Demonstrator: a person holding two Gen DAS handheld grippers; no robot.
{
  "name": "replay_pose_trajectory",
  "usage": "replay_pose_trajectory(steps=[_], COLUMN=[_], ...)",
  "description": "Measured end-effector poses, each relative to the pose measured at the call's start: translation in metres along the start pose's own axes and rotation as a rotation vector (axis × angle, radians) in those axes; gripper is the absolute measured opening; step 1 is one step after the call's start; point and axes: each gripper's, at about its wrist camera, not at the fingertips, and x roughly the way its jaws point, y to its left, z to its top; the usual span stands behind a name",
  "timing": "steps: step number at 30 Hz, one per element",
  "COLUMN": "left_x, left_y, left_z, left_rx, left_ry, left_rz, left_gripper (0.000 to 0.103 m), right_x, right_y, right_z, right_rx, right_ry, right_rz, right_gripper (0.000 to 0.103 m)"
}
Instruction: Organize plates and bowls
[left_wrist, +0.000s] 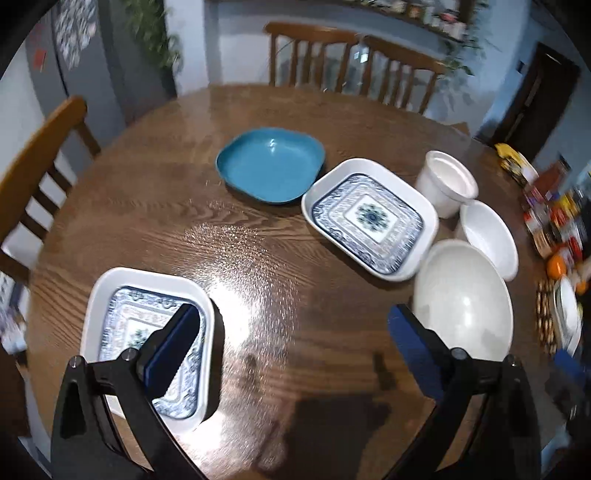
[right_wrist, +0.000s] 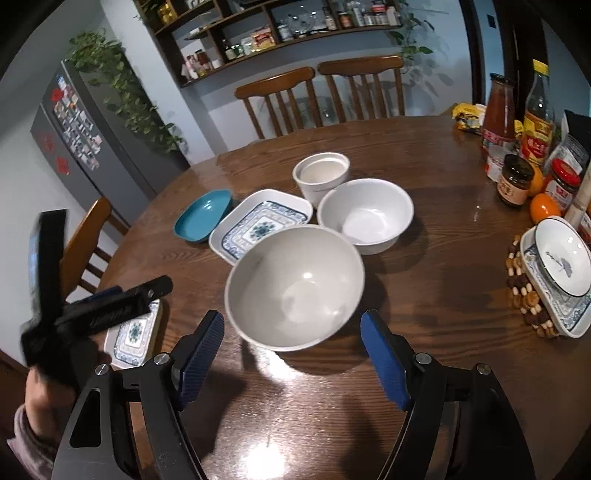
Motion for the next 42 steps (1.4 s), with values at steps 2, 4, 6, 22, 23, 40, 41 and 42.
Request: replay_pose_trajectory(steps=[2,4,6,22,23,40,41,42], left_x=[0.013,0.021,0.034,0.092,0.091,0.08,0.08,0.079], left_y=[0.0,-0.004,-0.008,-0.019,-0.019,0.042,0.045,0.05], left_z=[0.013,0.023,0.034,0.055,0.053,0.015,0.014,0.013], left_rx=[-0.021,-0.008,0.005,0.113,0.119,0.17,0.179,0.193], left_ry=[0.005,-0.006,0.006,0.068,0.069,0.132,0.132,0.133], left_rz=[0.019,0.039,0.06,0.164,0.167,0.187,0.193,0.216], left_gripper=[0.101,0.1,0.1,0.085,0.085,0.077,0.077,0.076], right_x=[0.001,0.002,0.004,0.023,0.024,0.044,0.046,0.048], right_y=[-0.006,-0.009,-0.014,-0.027,-0.026,0.035,0.039,0.043], right_z=[0.0,0.001,0.002,0.009,0.01,0.006,0.005,0.004], right_rx=[0.012,0.019,0.035,0.072,0.07,-0.083,-0.092,-0.1], right_ry=[-0.001,0.0,0.002,0.033,0.035,0.109,0.115,0.122], right_rz=[-0.007,-0.01,-0.016,-0.05,-0.049,0.046,0.053,0.062], right_gripper=[0.077,0.077,0.077,0.077,0.077,0.077,0.077,0.077])
